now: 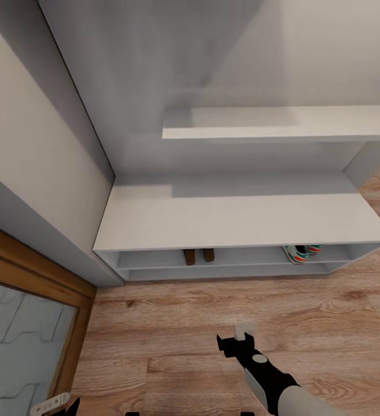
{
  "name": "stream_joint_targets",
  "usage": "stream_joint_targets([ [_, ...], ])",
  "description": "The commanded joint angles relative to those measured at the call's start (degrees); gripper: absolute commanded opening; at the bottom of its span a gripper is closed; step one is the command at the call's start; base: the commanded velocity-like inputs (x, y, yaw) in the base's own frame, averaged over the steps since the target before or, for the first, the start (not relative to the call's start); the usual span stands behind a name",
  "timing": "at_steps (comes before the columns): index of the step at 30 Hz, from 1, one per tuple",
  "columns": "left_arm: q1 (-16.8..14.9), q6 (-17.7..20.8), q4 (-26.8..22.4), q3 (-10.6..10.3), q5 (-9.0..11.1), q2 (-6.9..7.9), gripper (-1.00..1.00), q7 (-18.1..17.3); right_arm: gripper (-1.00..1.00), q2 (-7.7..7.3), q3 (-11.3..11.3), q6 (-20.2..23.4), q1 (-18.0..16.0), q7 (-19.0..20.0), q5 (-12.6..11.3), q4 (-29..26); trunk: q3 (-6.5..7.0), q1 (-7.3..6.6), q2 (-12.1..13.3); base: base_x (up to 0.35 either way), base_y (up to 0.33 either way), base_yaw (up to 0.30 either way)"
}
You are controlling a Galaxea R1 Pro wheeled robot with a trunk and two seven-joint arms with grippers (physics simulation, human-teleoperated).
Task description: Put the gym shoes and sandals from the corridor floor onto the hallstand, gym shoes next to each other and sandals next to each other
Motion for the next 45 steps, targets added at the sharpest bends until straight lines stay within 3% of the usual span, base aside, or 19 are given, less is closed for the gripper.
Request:
stream_joint_targets([
  [1,0.0,0.0,0.0,0.0,0.0,0.0,1.0,0.0,1.0,-0.01,0.0,0.0,0.0,0.0,0.0,1.1,0.0,0.0,0.0,0.0,0.0,0.0],
  [6,0.1,0.0,0.1,-0.1,0.0,0.0,1.0,-0.1,1.0,-0.03,-0.1,0.0,0.0,0.0,0.0,5.9,0.0,0.0,0.0,0.0,0.0,0.0],
  [13,0.2,0.0,0.1,-0.1,0.1,-0.04,1.0,-0.2,1.0,-0.03,0.0,0.1,0.0,0.0,0.2,7.8,0.0,0.0,0.0,0.0,0.0,0.0],
  [19,0.6,0.0,1.3,-0.1,0.1,-0.08,1.0,-0.2,1.0,-0.04,0.0,0.1,0.0,0.0,0.2,8.1,0.0,0.0,0.0,0.0,0.0,0.0],
  [27,0.7,0.0,6.5,-0.1,0.0,-0.09,1.0,-0.1,1.0,-0.04,0.0,0.1,0.0,0.0,0.3,8.2,0.0,0.0,0.0,0.0,0.0,0.0],
  [45,0.7,0.0,9.2,-0.1,0.3,-0.09,1.0,-0.1,1.0,-0.04,0.0,0.1,0.0,0.0,0.3,8.3,0.0,0.0,0.0,0.0,0.0,0.0],
])
